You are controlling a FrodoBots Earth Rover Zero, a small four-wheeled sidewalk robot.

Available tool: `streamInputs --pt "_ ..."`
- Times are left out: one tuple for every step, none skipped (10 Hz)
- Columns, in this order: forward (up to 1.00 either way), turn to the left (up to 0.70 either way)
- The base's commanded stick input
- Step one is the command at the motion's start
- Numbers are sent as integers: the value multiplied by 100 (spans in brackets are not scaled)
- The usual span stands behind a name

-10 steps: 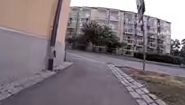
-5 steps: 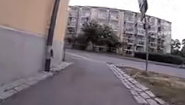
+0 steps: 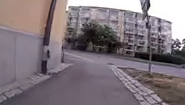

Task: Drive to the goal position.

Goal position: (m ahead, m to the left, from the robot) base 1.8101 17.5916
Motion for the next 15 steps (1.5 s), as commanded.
streamInputs --pt "45 0" --pt "45 0" --pt "45 0" --pt "45 0" --pt "45 0" --pt "45 0" --pt "45 0" --pt "45 0" --pt "45 0" --pt "45 0" --pt "45 0" --pt "45 0" --pt "45 0" --pt "45 0" --pt "45 0"
